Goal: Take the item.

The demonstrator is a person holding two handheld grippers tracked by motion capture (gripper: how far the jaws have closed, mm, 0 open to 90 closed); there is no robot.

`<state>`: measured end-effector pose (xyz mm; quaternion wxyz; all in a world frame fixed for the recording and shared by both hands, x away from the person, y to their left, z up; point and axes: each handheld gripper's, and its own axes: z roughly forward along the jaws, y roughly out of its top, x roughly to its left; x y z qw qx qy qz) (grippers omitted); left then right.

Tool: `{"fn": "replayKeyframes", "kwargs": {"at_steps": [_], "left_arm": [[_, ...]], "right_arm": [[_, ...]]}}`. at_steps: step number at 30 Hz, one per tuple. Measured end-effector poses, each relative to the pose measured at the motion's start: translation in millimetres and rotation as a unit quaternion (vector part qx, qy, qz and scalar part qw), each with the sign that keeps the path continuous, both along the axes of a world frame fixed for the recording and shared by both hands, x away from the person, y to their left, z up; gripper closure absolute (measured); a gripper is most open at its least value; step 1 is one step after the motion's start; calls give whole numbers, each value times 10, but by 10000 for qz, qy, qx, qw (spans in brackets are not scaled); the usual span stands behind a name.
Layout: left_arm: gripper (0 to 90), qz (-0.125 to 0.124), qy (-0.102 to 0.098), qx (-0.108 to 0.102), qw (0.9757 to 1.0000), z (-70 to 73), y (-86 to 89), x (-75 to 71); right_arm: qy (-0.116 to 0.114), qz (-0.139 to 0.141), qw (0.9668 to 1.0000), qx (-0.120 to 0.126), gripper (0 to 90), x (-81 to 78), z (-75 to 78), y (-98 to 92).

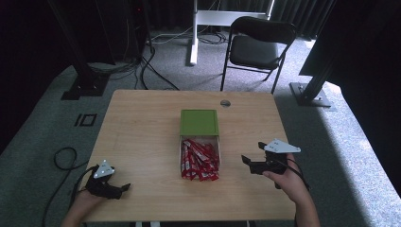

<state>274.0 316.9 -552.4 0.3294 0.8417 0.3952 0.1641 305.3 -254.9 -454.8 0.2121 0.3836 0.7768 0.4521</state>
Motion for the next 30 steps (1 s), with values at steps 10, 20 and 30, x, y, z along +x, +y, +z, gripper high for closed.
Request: {"fn": "replayKeyframes", "kwargs": {"at_steps": [10,20,30], "left_arm": [[14,-1,1,1,10000,0,0,0],[14,-1,-2,3,10000,0,0,0],[14,1,3,-1,10000,0,0,0]], "right_arm": [[-177,306,9994,-4,121,68,174,265],[-249,664,9974,-95,121,144,247,593],[-280,1102,9934,-112,121,157,313,904]]}}
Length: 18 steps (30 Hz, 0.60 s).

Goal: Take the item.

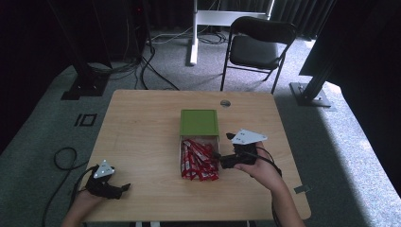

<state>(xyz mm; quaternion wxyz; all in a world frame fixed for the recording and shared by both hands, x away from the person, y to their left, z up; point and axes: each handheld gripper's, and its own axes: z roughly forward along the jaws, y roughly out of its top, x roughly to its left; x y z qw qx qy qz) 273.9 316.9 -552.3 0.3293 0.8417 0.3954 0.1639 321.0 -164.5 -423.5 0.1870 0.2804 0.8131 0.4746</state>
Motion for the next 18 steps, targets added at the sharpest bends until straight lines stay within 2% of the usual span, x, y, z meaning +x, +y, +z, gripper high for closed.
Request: {"fn": "replayKeyframes", "kwargs": {"at_steps": [5,7,13,15,18], "left_arm": [[14,-2,-2,2,10000,0,0,0],[14,0,-5,0,10000,0,0,0],[14,-7,-9,9,10000,0,1,1],[14,-6,-9,9,10000,0,1,1],[14,-4,-5,4,10000,0,1,1]], "right_arm": [[-38,81,9999,-66,121,19,13,107],[30,173,9998,-84,148,34,5,180],[245,325,9991,-74,155,50,-35,329],[244,363,9989,-188,241,55,-43,373],[281,361,9988,-201,248,68,-51,421]]}}
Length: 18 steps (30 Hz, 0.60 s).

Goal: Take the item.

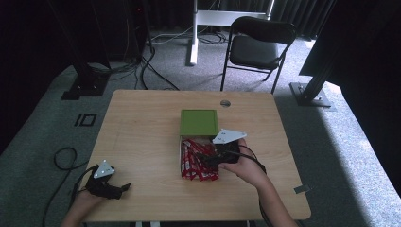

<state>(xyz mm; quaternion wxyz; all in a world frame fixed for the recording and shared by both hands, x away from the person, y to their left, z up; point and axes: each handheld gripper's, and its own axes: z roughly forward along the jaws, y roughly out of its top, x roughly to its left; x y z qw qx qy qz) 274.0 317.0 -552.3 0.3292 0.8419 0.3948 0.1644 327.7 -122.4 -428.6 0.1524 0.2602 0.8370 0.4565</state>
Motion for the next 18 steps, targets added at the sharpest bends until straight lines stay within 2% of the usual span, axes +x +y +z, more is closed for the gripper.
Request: {"fn": "replayKeyframes", "kwargs": {"at_steps": [2,7,13,18], "left_arm": [[14,0,0,0,10000,0,0,0],[14,1,-2,-3,10000,-1,0,0],[14,0,-2,-1,10000,0,0,0],[14,0,-2,-1,10000,-1,0,0]], "right_arm": [[6,84,9999,-109,270,16,-15,60],[-116,294,9983,-485,410,51,-44,190],[48,246,9965,-797,508,84,-99,330],[182,195,9955,-908,561,109,-159,399]]}}
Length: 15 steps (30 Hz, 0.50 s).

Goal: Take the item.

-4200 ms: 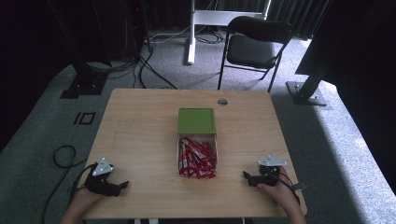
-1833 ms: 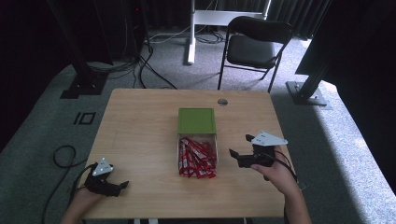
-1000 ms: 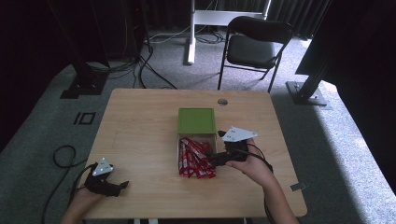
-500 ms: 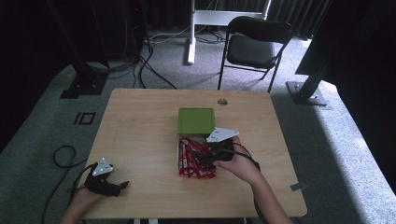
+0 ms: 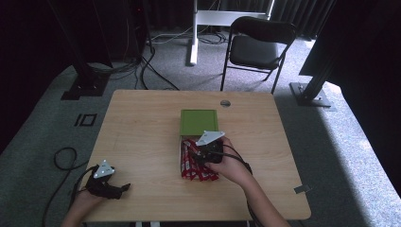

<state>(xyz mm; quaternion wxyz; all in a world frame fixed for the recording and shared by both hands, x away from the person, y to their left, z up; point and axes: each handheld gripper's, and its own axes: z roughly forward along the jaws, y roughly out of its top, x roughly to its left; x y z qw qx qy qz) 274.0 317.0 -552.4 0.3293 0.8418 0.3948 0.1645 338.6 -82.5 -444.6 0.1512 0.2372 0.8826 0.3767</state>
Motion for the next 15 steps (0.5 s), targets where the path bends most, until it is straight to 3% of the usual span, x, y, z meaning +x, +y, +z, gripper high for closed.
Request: {"fn": "replayKeyframes", "kwargs": {"at_steps": [5,9,15], "left_arm": [[14,-1,1,1,10000,0,0,0],[14,-1,1,2,10000,0,0,0],[14,-1,1,1,10000,0,0,0]], "right_arm": [[172,-266,9994,-114,685,62,-57,44],[321,-388,9985,-234,686,87,-106,63],[357,-536,9974,-327,673,110,-143,97]]}}
